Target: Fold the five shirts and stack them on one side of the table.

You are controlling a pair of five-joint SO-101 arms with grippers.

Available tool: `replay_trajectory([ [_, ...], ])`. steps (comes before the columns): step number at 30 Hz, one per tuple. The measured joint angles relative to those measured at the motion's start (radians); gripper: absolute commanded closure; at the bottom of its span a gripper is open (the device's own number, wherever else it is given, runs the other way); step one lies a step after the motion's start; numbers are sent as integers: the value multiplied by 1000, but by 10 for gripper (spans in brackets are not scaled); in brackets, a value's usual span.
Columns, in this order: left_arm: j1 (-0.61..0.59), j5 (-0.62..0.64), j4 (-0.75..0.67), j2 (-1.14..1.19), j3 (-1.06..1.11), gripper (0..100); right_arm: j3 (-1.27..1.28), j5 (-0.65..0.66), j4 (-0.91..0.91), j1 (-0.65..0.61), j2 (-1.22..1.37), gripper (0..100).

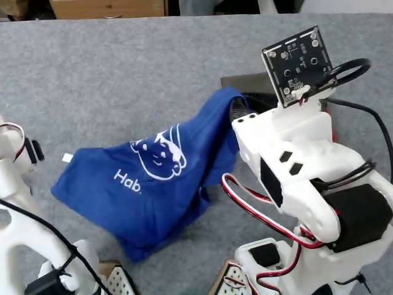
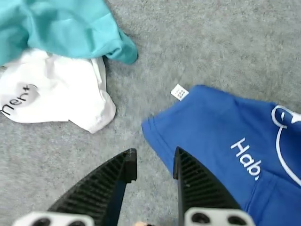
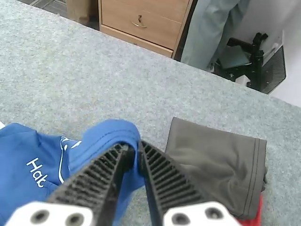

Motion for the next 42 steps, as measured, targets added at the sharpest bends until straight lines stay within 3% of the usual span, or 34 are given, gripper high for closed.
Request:
replay_trajectory([
  [5,69,-6,-5,0,175,848,18,29,0,3,-2,986],
  [11,324,-172,-94,0,408,848,258,78,3,9,-2,986],
  [17,591,-382,-316,0,603,847,511,137,-49,15,0,986],
  [24,804,-436,-443,0,646,812,580,141,-68,15,0,986],
  [35,842,-425,-617,161,654,812,580,141,-112,84,0,986],
  [42,842,-425,-637,344,571,812,580,141,-114,87,0,986],
])
